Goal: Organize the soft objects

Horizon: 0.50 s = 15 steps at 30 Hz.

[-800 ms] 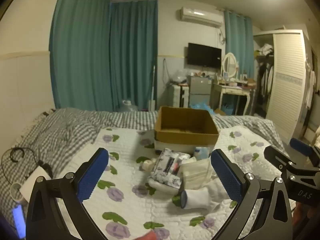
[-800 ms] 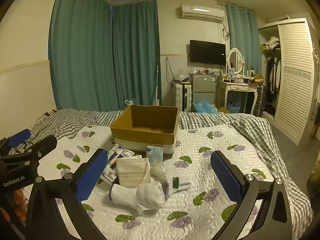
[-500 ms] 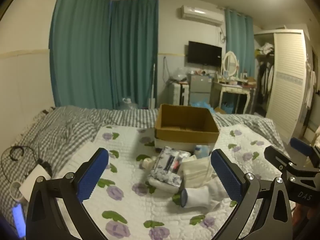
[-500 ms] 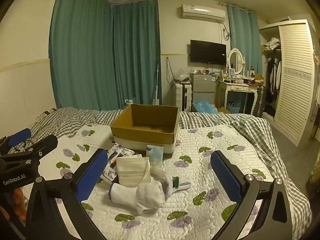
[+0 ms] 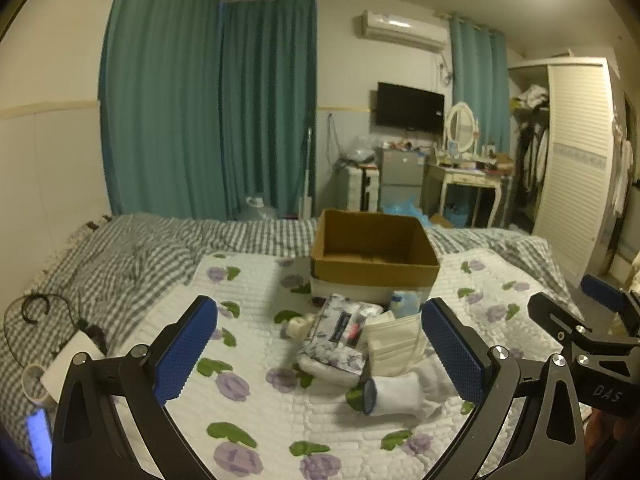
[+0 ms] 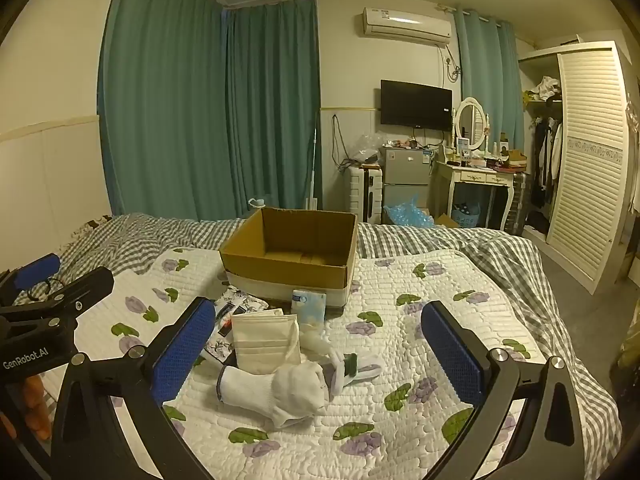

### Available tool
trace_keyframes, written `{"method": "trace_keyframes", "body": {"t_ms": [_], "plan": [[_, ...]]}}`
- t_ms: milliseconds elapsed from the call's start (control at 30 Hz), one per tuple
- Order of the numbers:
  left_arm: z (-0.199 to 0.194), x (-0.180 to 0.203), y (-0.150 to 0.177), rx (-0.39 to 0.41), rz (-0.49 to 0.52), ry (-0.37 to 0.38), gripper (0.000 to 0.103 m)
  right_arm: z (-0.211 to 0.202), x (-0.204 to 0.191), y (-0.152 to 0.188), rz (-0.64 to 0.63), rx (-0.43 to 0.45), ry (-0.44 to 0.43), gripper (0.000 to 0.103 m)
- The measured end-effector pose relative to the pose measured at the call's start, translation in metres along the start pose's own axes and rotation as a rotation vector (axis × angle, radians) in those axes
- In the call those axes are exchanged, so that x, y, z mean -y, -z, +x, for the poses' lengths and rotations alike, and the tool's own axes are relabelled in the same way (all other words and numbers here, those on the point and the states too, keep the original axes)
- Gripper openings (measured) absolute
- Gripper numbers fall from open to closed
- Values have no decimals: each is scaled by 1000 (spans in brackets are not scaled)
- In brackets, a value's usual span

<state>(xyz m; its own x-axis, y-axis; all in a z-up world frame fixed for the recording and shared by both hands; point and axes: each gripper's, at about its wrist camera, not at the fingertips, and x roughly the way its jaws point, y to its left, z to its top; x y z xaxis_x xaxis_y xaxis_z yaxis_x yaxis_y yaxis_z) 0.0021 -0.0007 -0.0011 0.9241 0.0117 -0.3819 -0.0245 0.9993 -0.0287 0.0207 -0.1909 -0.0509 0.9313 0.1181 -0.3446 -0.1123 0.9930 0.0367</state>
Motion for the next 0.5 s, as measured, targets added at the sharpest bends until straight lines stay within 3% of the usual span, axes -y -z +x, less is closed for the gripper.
{"method": "trace_keyframes", "body": {"t_ms": [500], "plan": [[0,-1,0,-3,-1,-2,103,0,-1,0,-3,-2,1,103]]}}
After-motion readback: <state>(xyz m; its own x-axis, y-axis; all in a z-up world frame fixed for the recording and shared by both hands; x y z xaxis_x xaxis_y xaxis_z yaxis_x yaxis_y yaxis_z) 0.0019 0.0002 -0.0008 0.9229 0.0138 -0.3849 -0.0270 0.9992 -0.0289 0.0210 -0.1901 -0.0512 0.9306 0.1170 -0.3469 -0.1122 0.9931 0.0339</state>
